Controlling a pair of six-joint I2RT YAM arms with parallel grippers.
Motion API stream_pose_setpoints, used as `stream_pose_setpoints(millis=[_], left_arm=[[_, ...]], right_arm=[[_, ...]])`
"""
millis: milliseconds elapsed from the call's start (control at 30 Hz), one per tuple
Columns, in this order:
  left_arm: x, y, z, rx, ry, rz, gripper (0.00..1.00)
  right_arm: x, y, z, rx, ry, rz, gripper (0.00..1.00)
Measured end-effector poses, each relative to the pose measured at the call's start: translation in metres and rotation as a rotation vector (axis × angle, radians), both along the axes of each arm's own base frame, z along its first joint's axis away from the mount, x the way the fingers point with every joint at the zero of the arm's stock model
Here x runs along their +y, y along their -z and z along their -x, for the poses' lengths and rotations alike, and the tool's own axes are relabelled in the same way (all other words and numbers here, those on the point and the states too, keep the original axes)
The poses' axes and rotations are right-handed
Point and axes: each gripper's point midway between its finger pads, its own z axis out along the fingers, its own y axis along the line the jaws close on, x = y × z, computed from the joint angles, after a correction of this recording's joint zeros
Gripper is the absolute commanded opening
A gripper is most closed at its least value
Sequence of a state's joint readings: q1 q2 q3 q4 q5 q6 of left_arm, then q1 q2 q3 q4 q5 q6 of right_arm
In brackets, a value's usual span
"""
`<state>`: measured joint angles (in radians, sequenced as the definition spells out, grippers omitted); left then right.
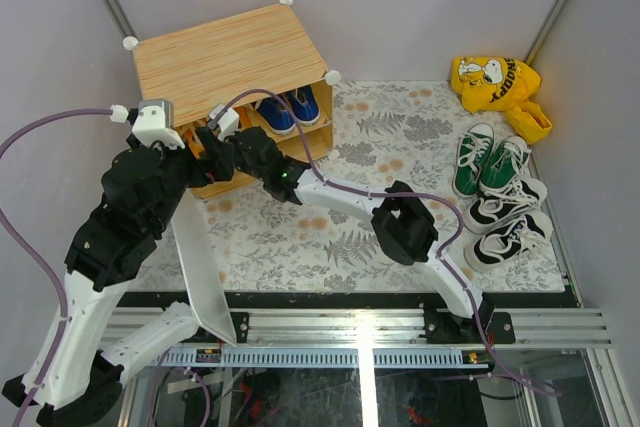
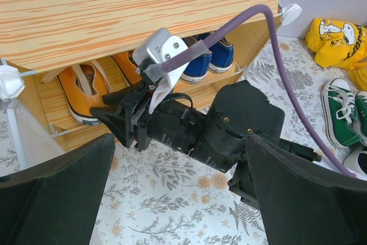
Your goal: Place and organize the shoes in the shoe cabinet
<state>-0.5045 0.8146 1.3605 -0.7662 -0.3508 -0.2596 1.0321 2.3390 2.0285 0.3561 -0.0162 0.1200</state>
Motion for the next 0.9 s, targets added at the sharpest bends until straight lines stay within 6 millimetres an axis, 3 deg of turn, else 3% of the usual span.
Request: stream_pose_setpoints(millis=[200, 300, 767, 900], left_arm=[[0.001, 0.001, 0.001, 0.000, -0.005, -0.002, 0.95], [0.001, 0.005, 0.001, 0.005, -0.006, -0.005, 0.95], [0.003, 0.004, 0.003, -0.001, -0.009, -0.002, 0.95], [0.003, 0.005, 0.003, 0.001, -0.009, -0.003, 0.95]], right_arm=[[0.000, 0.019, -0.005, 0.016, 0.021, 0.029, 0.49], [-0.001, 0.020, -0.008, 0.020, 0.033, 0.026, 0.54], [-0.013, 0.024, -0.041, 0.022, 0.118, 0.016, 0.55], [-0.012, 0.024, -0.039, 0.022, 0.101, 0.009, 0.63]])
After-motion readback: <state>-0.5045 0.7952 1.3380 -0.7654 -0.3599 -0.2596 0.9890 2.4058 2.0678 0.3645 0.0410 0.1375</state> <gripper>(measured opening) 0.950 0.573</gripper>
